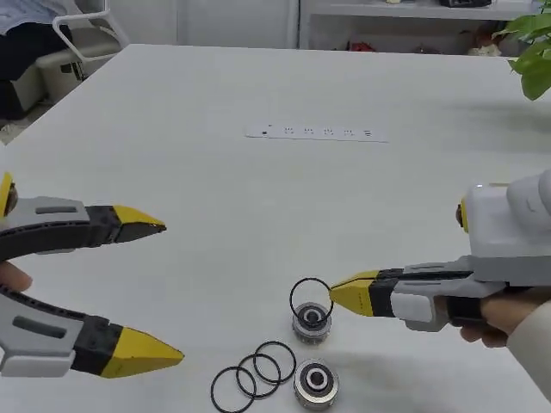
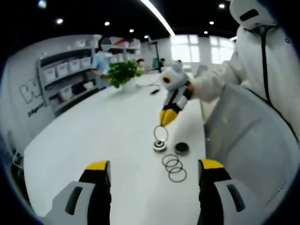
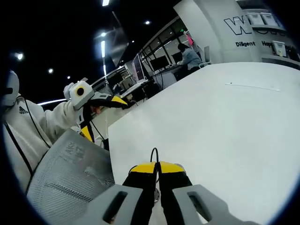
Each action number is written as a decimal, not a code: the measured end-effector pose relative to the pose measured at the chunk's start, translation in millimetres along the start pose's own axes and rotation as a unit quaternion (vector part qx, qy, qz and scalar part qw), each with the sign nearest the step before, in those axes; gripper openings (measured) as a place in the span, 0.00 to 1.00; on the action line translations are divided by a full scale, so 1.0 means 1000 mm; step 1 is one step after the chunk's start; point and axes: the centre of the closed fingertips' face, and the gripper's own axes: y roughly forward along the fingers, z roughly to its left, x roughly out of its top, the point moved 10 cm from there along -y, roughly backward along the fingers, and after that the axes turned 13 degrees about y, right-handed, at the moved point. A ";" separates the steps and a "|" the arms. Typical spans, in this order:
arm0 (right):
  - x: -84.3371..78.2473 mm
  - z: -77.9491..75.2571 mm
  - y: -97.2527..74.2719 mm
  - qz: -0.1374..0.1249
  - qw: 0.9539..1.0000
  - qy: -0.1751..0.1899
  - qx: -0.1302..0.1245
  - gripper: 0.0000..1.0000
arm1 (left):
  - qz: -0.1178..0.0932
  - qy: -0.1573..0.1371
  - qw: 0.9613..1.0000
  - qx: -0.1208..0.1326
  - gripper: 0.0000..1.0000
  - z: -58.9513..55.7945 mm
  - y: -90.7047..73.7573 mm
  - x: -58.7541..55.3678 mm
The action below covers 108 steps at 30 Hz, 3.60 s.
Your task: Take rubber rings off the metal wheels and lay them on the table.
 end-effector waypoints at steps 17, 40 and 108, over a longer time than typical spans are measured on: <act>0.010 0.024 0.007 0.010 0.999 -0.023 0.029 0.00 | 0.010 -0.035 0.998 0.043 0.82 -0.018 -0.035 -0.019; 0.007 0.041 0.042 0.079 0.993 -0.042 0.076 0.00 | 0.013 -0.070 0.995 0.069 0.84 -0.038 -0.052 -0.039; -0.033 0.025 0.105 0.148 0.987 -0.031 0.061 0.09 | 0.019 -0.093 0.992 0.084 0.84 -0.041 -0.054 -0.048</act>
